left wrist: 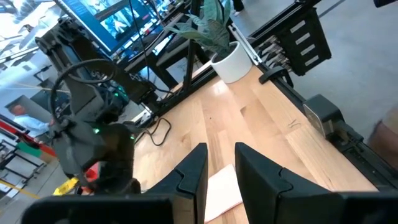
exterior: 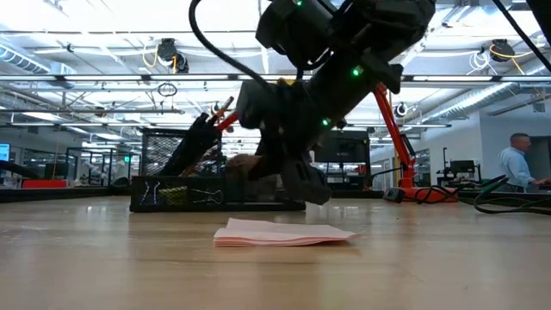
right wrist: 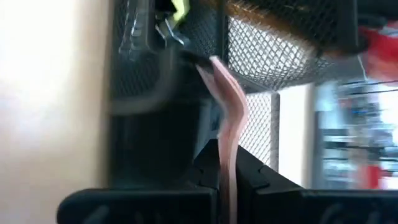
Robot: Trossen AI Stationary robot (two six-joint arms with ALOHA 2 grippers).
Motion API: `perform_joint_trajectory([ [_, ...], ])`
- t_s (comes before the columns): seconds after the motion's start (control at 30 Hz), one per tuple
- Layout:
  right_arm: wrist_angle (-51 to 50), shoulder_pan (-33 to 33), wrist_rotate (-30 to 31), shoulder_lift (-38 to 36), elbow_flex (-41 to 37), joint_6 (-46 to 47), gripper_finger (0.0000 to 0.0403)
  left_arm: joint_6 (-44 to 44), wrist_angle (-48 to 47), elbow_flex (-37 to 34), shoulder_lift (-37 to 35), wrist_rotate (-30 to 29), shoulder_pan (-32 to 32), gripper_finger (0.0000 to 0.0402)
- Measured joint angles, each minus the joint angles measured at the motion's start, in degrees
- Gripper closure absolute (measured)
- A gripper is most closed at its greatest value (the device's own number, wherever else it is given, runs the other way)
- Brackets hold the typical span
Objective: Pick and place office supplies into organizer
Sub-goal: Put the pink sticky note into the mesh desk organizer
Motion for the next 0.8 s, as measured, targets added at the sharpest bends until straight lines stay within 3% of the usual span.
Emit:
perform_joint_trajectory([
  [0.17, -4.66, -1.03, -5.23, 0.2, -0.07, 4.24, 0.0402, -0.69, -0.07, 0.0, 0.0, 0.22, 0.34, 0.0314],
  [0.47, -5.43, -1.2, -4.41, -0.04, -0.13, 4.49, 0.0393, -1.44, -0.39, 0.0, 0.0, 4.28, 1.61, 0.0314],
  [0.6, -4.97, -0.73, -4.21, -0.26, -0.2, 4.24, 0.036, -1.6, -0.6, 0.0, 0.02, 4.61, 1.6, 0.0314],
  [0.8, -4.24, 0.06, -3.32, -0.43, -0.26, 3.63, 0.0277, -1.75, -0.9, 0.0, 0.02, 4.62, 1.6, 0.0314],
])
